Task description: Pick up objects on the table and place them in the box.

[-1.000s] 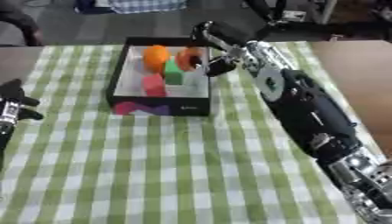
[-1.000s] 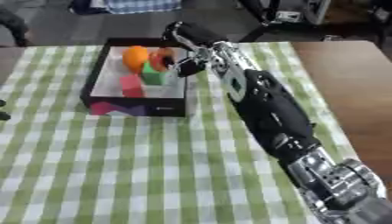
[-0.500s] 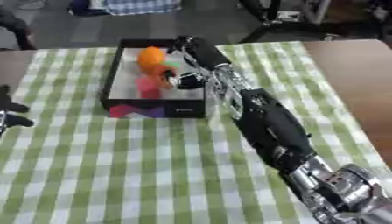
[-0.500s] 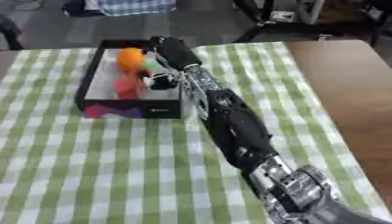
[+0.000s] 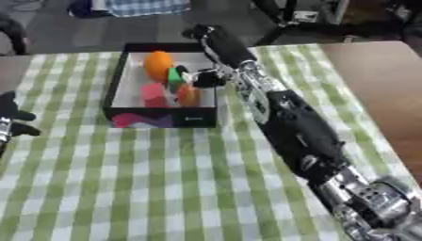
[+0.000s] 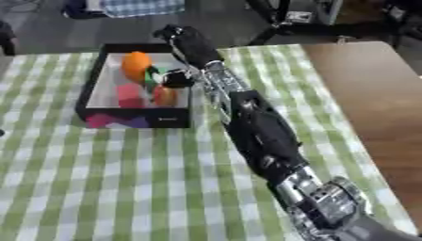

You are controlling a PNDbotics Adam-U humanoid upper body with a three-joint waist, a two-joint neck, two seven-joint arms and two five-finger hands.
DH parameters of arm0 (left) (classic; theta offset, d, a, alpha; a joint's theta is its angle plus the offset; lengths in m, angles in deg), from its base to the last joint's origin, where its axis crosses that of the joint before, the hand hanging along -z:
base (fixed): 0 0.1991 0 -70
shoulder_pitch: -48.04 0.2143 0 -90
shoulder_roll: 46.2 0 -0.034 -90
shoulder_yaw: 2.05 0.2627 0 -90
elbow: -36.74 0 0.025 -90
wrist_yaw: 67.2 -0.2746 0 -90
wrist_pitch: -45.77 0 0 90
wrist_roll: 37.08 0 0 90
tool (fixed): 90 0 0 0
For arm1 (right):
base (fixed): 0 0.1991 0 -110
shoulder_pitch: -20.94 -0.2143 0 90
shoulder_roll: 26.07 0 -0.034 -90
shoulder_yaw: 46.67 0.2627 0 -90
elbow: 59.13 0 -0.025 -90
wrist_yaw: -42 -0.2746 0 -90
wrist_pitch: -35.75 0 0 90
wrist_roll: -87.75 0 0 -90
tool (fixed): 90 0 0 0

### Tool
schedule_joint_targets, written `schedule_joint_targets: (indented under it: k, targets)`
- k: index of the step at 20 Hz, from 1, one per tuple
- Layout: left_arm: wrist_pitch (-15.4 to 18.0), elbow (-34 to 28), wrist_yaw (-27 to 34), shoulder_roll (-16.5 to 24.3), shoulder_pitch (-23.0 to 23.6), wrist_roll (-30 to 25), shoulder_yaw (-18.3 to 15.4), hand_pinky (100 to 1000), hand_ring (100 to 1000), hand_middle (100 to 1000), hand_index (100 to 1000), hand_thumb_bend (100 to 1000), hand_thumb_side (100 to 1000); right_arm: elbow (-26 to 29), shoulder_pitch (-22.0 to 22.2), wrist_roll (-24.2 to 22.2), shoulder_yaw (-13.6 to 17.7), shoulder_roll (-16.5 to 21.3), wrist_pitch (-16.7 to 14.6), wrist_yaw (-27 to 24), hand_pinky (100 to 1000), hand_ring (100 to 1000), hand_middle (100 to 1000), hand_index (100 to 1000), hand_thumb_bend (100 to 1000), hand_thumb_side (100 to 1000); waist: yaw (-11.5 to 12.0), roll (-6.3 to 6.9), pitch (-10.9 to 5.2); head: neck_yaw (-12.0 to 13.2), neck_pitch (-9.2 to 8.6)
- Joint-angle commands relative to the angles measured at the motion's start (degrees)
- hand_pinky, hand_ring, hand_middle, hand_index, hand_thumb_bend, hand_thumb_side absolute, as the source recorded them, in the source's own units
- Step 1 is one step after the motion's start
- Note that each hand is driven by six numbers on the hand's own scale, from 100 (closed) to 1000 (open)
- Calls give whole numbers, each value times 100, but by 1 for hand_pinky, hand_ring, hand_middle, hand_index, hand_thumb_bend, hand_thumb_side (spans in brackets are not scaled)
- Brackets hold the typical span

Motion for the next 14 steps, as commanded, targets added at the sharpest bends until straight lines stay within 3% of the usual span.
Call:
schedule_joint_targets:
  k: [1,6,8,10,14]
  targets:
    - [11,-62,-12,117,-11,73,-104,739,523,578,911,255,812,1109,181,-370,-184,748,-7,-1352,882,755,733,829,125,423,-82,-80,-115,206,34]
    - [35,-95,-23,111,-3,181,-185,738,522,576,908,254,808,3080,1378,-589,68,1498,446,-3437,887,744,726,806,100,436,-270,-141,-137,485,41]
    - [40,-103,-26,95,6,218,-205,737,523,576,907,275,795,3634,1890,-553,266,1592,550,-3870,888,743,728,805,100,461,-327,-153,-135,586,41]
    - [48,-111,-32,80,6,248,-216,737,524,577,907,253,804,4027,2423,-539,461,1557,579,-4223,890,743,730,808,100,540,-382,-161,-142,641,41]
    - [64,-124,-43,21,39,301,-232,737,526,581,907,252,804,4400,3378,-669,833,1296,603,-4780,895,743,736,809,100,633,-458,-140,-160,759,41]
